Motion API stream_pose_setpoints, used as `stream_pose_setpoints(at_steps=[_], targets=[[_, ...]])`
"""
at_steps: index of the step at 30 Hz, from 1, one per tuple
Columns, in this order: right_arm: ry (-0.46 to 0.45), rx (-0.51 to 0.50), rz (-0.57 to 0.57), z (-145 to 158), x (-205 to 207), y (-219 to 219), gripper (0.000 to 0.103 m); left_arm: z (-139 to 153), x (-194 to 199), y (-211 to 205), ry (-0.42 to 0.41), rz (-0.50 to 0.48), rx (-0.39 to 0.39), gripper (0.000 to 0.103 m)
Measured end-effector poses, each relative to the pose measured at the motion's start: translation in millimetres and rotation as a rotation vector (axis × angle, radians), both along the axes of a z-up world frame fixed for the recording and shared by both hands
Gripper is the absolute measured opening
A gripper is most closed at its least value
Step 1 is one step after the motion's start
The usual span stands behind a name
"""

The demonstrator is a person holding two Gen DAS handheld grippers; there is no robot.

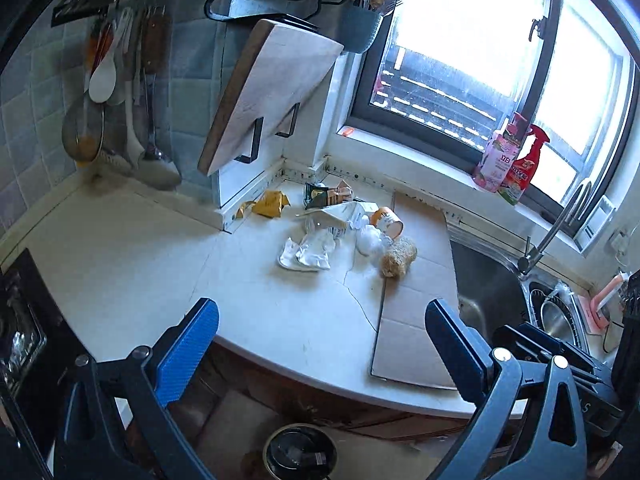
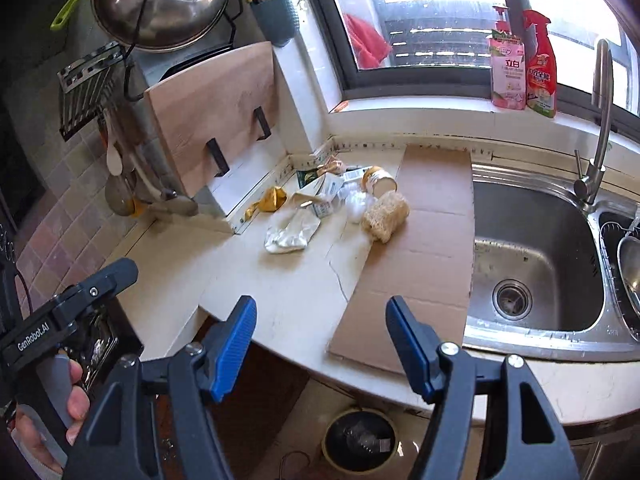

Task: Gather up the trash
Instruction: 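Raise both tools back up to the counter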

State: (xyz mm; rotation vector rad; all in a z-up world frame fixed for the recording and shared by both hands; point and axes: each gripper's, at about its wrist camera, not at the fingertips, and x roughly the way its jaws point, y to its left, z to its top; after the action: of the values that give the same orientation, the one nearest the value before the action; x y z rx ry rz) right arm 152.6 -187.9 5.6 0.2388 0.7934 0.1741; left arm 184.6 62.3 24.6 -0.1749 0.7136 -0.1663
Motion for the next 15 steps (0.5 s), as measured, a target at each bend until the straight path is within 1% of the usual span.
stream_pose_setpoints(at_steps=[2,5,7,11,15], targets=[[-0.003,-0.004,-0.028,1.0,15.9,-5.5,0.067,1.9,23.6,-1.5,0.010,-0.019,0.019,0.102],[0.003,-0.005,-0.073,2.3,42.4,-13.9,0.067,-0.9,59.9,-1.5,0.027,-0.044,0.011,0.102],[0.012,0.002,-0.098,0.8,62.4,-19.7,0.067,-11.4,85.3,-3.4,0.052,-0.062,0.013,0.102],[0.043,0.007,-0.155,-10.0,105.4,-27.5,0.067,-39.8,142.6,-5.1,0.138,-0.104,0.017,0.102],[0.094,0.030,-0.206,-32.3,145.5,-32.3,0.067,-80.6,196.3,-8.7,0.246,-0.149,0.016,0.102]])
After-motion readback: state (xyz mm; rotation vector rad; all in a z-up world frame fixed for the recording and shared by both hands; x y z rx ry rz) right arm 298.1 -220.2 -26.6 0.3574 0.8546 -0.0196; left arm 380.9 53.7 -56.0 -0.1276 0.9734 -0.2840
